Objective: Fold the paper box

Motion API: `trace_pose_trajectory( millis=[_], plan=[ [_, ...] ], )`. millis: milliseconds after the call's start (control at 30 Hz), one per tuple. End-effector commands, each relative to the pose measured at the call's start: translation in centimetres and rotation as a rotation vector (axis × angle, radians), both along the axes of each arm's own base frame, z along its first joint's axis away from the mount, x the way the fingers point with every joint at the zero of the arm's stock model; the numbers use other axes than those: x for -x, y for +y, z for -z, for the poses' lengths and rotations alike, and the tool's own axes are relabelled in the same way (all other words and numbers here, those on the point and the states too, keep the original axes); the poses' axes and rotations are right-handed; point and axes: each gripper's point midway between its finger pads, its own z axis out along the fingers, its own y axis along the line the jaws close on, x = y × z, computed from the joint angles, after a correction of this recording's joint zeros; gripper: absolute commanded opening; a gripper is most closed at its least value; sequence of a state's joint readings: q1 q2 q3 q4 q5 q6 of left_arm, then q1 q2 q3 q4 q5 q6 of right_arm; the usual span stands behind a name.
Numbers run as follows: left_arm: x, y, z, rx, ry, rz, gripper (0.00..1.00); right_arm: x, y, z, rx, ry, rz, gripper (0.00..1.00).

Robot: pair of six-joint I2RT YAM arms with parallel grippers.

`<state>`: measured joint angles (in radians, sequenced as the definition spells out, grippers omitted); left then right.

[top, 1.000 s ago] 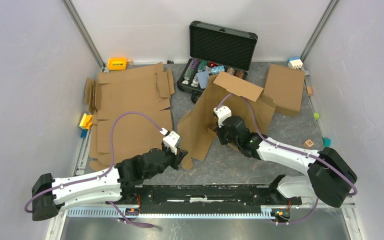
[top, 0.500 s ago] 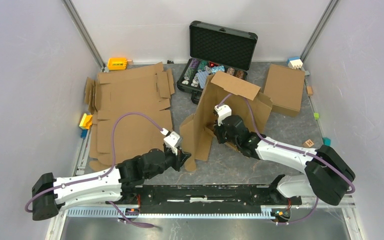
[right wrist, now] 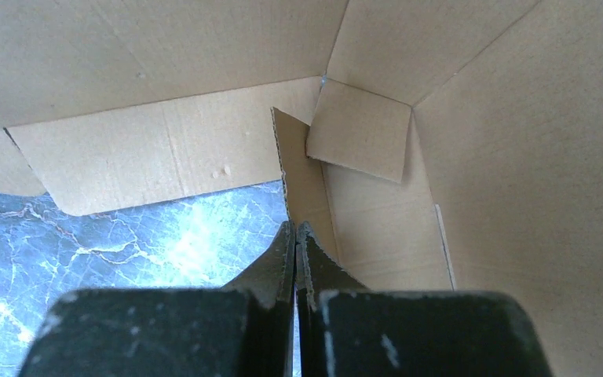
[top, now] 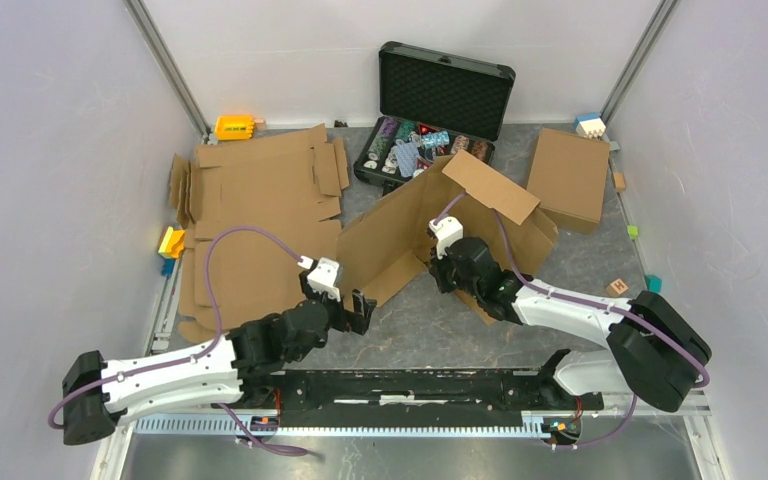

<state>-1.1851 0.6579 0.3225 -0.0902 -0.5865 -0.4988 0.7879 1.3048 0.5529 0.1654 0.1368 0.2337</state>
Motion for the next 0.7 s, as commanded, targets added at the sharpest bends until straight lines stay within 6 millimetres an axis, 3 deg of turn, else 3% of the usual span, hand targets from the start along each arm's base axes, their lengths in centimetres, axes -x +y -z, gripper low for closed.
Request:
trace_pose_trajectory(
  millis=[0,200,400,667],
  plan=[
    [-2.8,1.0,-3.0,0.009,-0.138,-0.108,1.0,0.2,-0.7,0.5,0.044,-0.006,-0.017,0.0],
    [-3.5,1.5,-4.2,0.073,-0.166,-0.05,1.0,0.4,-0.4,0.6,0.047,-0.001,-0.044,0.0],
    [-2.6,1.2,-8.8,0.195,-0.319,0.095,1.0,0.5,-0.1,0.4,0.056,0.0,-0.071,0.0],
    [-3.0,-0.6,-9.6,0.218,-0.269,0.123,0.96,0.5,0.3,-0.1,0.053,-0.006,-0.094,0.0]
  ],
)
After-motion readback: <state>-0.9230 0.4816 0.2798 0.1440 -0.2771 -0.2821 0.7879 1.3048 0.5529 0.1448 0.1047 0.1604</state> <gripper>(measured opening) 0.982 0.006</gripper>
